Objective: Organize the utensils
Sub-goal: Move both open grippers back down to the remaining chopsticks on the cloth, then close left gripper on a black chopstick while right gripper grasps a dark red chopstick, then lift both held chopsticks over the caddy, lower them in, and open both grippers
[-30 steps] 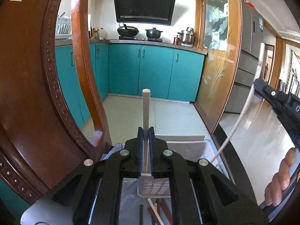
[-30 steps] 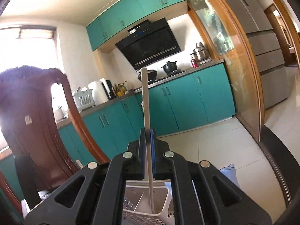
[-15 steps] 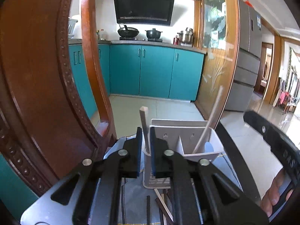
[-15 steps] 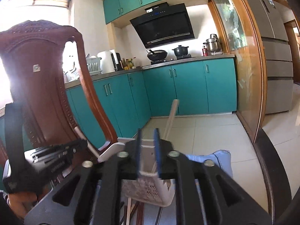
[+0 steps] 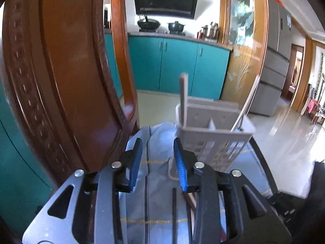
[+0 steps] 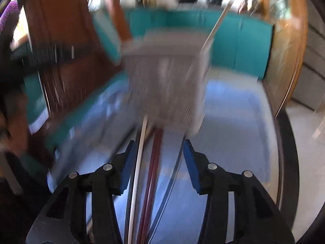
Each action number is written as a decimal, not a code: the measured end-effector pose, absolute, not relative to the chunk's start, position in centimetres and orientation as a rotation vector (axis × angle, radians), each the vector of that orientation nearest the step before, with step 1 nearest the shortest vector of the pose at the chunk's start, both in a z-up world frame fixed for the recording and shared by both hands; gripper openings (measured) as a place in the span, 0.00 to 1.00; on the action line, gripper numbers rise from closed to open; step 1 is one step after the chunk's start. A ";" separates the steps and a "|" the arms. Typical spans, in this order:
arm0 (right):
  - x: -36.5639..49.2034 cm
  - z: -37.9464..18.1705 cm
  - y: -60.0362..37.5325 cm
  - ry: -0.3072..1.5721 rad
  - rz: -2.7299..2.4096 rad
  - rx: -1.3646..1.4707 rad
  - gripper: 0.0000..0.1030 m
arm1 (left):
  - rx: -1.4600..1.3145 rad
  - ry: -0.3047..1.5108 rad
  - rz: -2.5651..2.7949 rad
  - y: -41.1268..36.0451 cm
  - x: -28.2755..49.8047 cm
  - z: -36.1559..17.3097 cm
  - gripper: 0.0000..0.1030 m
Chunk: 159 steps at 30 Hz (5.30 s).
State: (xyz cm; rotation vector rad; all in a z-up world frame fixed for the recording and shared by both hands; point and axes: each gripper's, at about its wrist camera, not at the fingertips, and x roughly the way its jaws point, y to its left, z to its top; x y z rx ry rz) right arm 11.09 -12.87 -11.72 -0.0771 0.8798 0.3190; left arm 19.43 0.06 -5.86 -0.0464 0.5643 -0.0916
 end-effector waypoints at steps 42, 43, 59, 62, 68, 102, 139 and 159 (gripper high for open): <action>10.2 -14.1 -18.8 1.044 0.229 0.192 0.21 | 0.069 0.921 -0.065 -2.7 20.3 -14.6 0.50; 10.4 -14.2 -18.5 1.043 0.238 0.187 0.21 | 0.064 0.932 -0.067 -2.5 20.5 -14.9 0.50; 12.1 -15.3 -13.4 1.000 0.173 -0.055 0.14 | 0.099 1.018 -0.116 -3.8 21.0 -17.1 0.50; 12.3 -15.3 -15.4 1.050 0.152 0.074 0.06 | 0.099 1.021 -0.115 -3.6 21.0 -17.3 0.50; 11.6 -15.3 -20.9 1.096 0.093 0.352 0.06 | 0.085 1.027 -0.105 -2.6 21.4 -17.9 0.50; 12.9 -15.1 -17.6 1.016 0.074 -0.019 0.28 | 0.111 1.037 -0.074 -3.5 22.9 -18.9 0.55; 6.8 2.3 -22.7 0.500 0.354 0.257 0.06 | -0.079 0.474 -0.269 -0.2 13.4 1.0 0.07; 15.0 9.1 -26.9 0.217 0.174 0.522 0.07 | -0.125 0.376 -0.178 -3.9 25.2 3.4 0.07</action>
